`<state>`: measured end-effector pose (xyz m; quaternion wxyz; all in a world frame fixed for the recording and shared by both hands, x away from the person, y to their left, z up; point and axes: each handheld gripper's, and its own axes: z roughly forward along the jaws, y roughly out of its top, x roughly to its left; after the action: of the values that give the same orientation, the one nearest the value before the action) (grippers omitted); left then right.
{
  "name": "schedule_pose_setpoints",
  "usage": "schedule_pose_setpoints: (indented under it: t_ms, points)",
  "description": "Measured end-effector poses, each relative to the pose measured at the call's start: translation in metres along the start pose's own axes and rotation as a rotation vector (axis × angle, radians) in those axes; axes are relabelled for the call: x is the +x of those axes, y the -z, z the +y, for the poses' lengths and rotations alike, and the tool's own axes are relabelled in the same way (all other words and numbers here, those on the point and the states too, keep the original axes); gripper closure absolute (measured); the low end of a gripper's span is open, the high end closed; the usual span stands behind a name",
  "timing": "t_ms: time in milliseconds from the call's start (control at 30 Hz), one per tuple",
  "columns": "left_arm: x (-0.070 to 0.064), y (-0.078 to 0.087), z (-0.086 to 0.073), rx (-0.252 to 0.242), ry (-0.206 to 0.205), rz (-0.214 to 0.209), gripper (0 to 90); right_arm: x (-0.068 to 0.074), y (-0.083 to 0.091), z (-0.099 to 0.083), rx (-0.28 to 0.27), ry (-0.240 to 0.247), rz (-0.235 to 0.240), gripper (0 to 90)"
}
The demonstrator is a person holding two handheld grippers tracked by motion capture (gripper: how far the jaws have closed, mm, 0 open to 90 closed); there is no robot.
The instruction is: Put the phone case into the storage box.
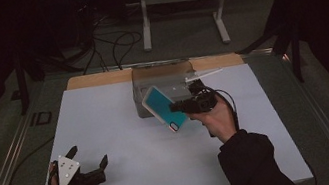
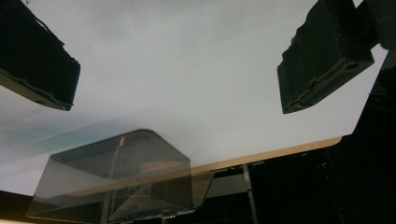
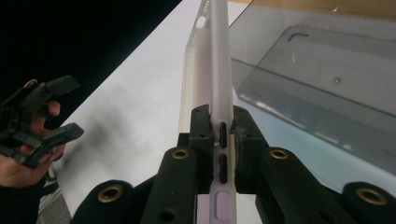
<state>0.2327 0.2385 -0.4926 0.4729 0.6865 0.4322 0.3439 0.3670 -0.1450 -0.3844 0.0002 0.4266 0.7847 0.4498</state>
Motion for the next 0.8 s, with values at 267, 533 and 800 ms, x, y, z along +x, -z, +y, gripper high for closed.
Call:
schedule_pose_setpoints:
  t_ms: [267,533,800]
  points:
    - [0.000,0.000,0.000,0.003,0.001,0.003,0.3,-0.001,0.000,0.009,-0.015,-0.005,-0.018,81.8]
    - [-0.001,-0.001,0.000,0.005,0.000,0.004,0.3,-0.002,0.000,0.016,-0.025,-0.009,-0.035,81.8]
    - [-0.001,-0.001,0.000,0.003,0.002,0.005,0.3,-0.005,-0.001,0.022,-0.032,-0.017,-0.050,81.9]
